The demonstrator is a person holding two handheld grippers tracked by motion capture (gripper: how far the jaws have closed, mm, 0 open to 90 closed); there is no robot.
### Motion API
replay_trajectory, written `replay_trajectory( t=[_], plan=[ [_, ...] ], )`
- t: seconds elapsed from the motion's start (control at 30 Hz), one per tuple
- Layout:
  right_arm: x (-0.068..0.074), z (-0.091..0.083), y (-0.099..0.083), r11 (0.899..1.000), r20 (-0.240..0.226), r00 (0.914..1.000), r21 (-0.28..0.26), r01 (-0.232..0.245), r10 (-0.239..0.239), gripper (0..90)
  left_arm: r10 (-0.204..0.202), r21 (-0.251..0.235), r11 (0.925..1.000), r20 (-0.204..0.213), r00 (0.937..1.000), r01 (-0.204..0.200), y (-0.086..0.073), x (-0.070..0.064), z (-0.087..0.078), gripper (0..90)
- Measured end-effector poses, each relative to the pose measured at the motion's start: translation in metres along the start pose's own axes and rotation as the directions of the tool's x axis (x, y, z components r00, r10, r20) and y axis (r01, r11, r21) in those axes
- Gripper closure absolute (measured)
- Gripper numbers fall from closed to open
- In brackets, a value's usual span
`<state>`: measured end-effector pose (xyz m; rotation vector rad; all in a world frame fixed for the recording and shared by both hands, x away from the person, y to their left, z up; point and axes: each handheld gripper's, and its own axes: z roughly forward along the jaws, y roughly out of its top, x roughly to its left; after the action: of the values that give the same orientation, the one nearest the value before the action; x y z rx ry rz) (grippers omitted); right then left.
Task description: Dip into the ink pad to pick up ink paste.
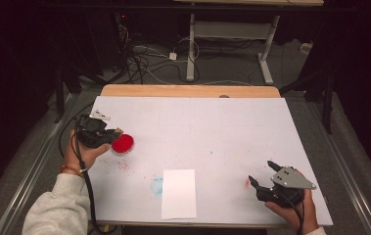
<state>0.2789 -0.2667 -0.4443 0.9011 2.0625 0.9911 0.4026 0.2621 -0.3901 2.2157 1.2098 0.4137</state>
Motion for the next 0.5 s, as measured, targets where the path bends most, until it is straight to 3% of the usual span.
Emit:
replay_trajectory(
  t=[0.23,0.5],
  plan=[
    [-0.001,-0.002,0.000,1.000,0.005,1.0000,-0.002,-0.008,0.008,24.2,0.018,-0.001,0.9998,0.013,0.9997,-0.018,0.006,-0.003,-0.003,73.6],
    [-0.001,-0.005,-0.003,1.000,0.010,1.0000,0.005,0.000,0.000,24.1,0.046,0.037,0.9982,0.026,0.9986,-0.047,0.012,-0.004,0.000,73.5]
  ],
)
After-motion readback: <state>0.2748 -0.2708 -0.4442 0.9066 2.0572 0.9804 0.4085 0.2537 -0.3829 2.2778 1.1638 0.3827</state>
